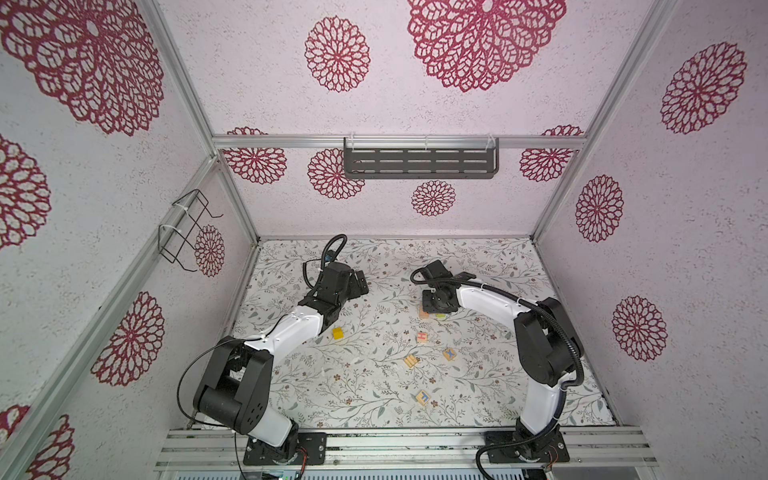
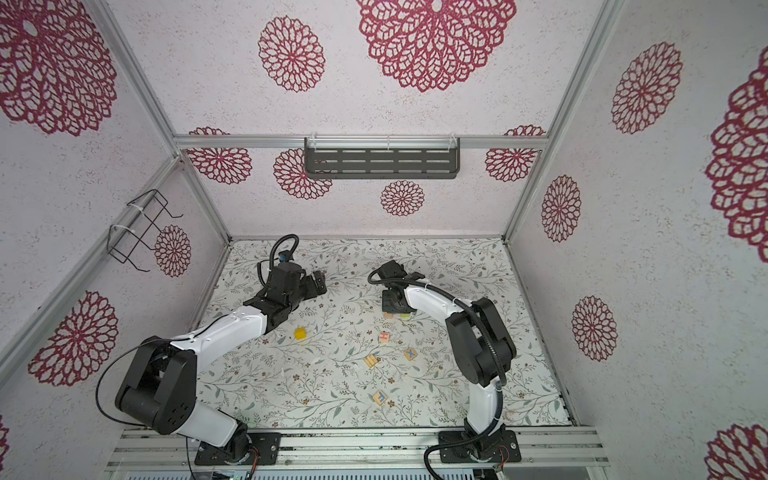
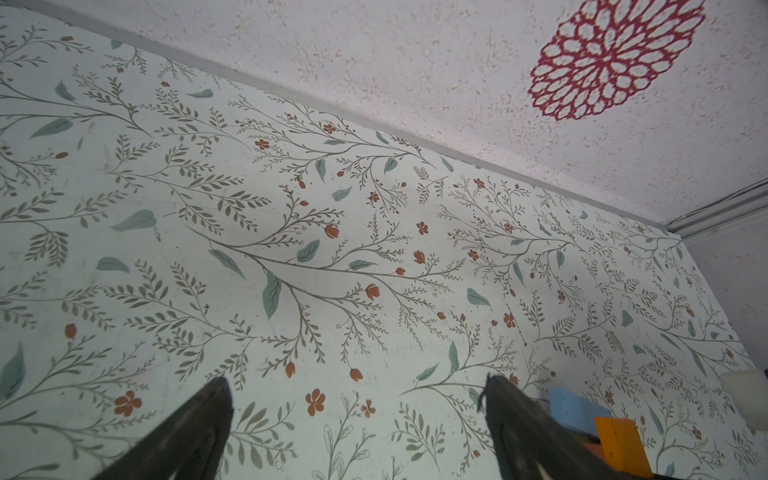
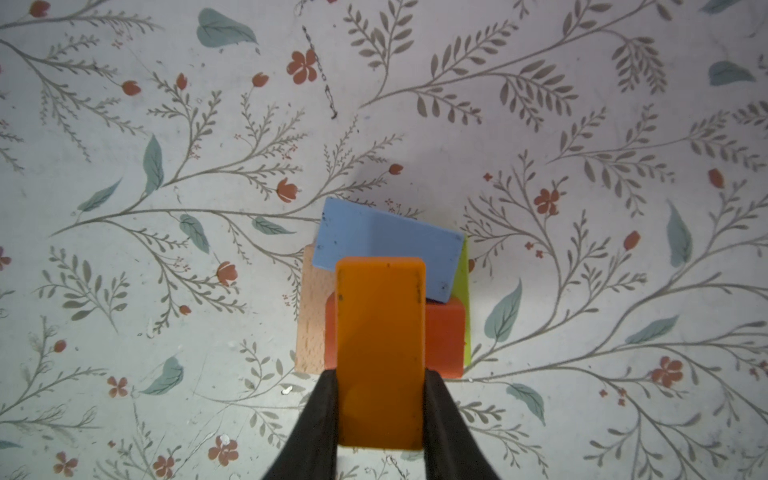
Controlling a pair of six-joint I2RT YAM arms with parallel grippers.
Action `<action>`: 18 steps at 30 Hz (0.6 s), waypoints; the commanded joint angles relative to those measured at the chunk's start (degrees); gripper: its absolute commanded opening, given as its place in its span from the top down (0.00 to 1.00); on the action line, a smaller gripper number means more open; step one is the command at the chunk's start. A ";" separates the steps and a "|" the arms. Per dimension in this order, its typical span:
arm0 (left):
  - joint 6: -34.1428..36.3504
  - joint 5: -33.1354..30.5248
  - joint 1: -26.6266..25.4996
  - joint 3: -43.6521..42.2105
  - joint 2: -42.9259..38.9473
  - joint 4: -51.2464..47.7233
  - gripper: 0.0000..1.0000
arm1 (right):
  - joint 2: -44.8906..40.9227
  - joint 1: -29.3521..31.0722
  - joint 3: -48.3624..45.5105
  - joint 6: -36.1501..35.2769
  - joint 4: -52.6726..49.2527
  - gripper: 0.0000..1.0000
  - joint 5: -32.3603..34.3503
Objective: Build the wood block tower
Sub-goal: 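Carry the orange block with the right gripper over the stack, then lower the orange block onto the red and blue blocks, open right gripper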
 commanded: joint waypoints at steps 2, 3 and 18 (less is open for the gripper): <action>-0.79 0.48 0.37 1.09 1.25 1.27 0.03 | 0.97 -0.01 2.25 -0.80 -1.39 0.81 1.23; -0.75 0.53 0.34 1.16 1.34 1.20 0.03 | 1.13 -0.04 2.27 -0.80 -1.38 0.81 1.21; -0.67 1.41 0.29 1.65 2.26 1.00 0.03 | 1.59 -0.14 2.49 -1.12 -0.72 0.76 1.82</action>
